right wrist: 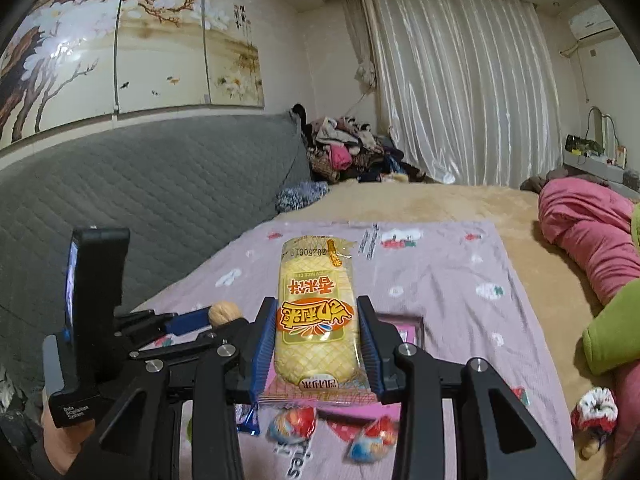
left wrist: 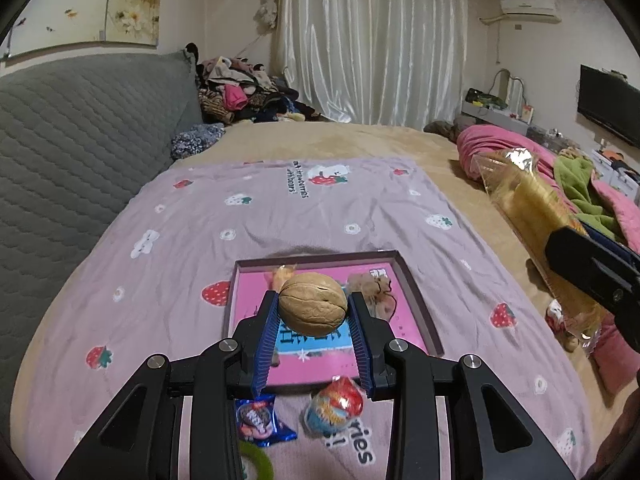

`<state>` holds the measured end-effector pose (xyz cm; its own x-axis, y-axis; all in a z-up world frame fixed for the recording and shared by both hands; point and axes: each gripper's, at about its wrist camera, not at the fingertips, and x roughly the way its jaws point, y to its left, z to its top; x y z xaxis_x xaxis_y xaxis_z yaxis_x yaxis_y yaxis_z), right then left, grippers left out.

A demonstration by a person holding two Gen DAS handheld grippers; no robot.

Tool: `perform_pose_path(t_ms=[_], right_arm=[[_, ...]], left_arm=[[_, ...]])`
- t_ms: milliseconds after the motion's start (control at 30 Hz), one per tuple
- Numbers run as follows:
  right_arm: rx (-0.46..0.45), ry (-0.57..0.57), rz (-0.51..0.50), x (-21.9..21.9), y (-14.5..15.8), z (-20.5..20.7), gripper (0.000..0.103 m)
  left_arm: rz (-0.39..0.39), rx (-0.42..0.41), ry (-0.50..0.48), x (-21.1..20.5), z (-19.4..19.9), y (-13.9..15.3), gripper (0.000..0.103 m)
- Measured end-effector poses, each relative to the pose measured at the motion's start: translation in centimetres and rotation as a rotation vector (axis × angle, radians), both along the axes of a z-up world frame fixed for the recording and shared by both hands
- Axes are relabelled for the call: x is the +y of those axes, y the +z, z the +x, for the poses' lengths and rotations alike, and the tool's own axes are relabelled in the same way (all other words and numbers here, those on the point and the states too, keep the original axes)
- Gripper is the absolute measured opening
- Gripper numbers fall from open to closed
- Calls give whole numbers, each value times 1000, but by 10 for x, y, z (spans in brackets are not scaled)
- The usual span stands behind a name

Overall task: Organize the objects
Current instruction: 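Lift and carry the walnut and yellow cake packet over the tray with both tools, then lower and release the walnut and cake packet onto the book with both tools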

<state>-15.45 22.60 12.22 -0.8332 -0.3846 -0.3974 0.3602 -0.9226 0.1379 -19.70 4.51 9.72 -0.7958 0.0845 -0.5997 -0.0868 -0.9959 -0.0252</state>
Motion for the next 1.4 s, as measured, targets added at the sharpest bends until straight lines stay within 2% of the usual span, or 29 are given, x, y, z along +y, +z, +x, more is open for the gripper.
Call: perform_pose_path(t_ms=[433,567,733,933,1167,1300,1400], right_arm=[[41,-7,-12,12,-18,-50,39],[47,-9,-16,17,-26,-65,39],[29,-4,-26,18,-41,-84,39],[8,-18,-39,18,-64,-105,39],[-45,-19,-38,11,-99,-129,39],[-91,-8,-25,12,-118,-138,39],[-126,-11,-6,12,-129,-145,39]], left_arm=[[-26,29,-7,15,-67,-10,36],[-5,18,-17,19,-87,-26,36],[-55,36,3,27,-105,-52,36],[-55,8,20,26,-121,-84,36],[-19,-37,34,16,-135,-114,36],[-79,-28,58,14,-140,-126,36],[-41,-58,58,5,-147,-135,36]])
